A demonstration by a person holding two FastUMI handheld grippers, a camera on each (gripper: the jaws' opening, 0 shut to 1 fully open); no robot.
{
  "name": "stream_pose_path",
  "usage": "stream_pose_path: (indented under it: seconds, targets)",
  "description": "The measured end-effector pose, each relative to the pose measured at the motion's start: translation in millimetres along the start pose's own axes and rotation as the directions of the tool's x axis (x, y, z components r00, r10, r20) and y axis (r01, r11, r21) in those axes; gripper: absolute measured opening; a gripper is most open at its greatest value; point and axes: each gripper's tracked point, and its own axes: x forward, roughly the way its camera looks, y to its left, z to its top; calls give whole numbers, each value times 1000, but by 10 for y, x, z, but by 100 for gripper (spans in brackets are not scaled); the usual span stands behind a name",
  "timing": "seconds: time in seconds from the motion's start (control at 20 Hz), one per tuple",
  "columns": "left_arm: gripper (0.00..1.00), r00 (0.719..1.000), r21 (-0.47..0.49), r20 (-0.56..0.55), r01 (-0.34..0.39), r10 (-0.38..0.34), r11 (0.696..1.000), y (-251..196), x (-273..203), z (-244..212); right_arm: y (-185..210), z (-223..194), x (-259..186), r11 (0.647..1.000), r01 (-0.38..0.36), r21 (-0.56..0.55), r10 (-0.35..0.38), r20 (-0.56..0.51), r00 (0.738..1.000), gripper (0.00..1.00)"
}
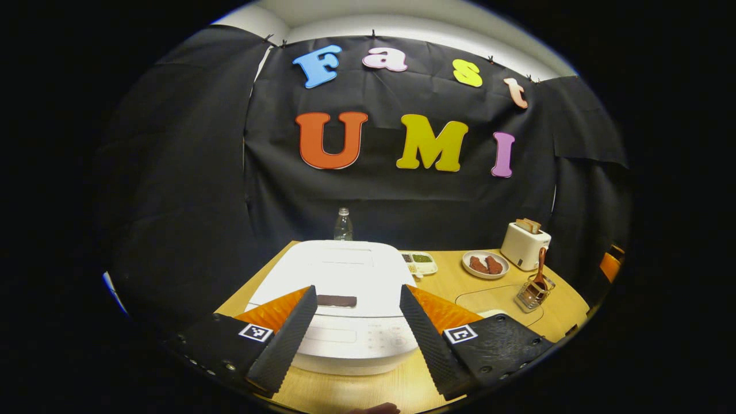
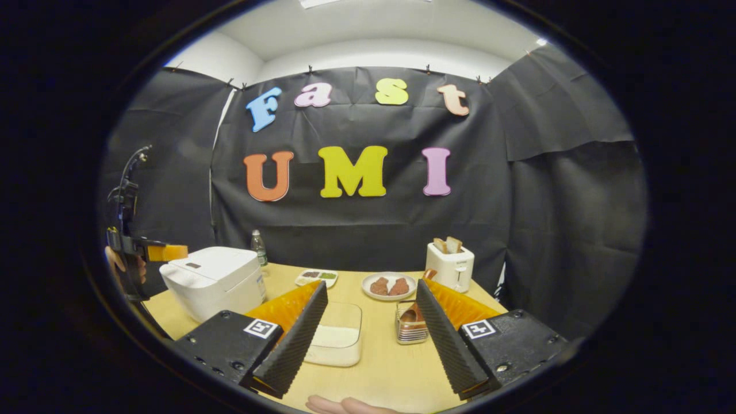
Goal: Close the left gripper, press the button to open the rice cooker; take a wooden spoon from the chopstick holder with the right hand, scoop a spoonful of rice and pour it into the rice cooker, then put the wooden spoon back into the chopstick holder.
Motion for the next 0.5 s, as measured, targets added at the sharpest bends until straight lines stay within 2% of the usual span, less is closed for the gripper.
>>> stream_pose_path:
  seconds: [0.4,0.5]
  targets:
    - [93,989,4,144,36,-36,999,-434,-747,420,-315,252,-372,999,20,38,-22,52,998,100]
    - [93,983,9,180,25,-26,1000,-485,-911,492,-406,272,-412,999,39,36,-41,68,997,99]
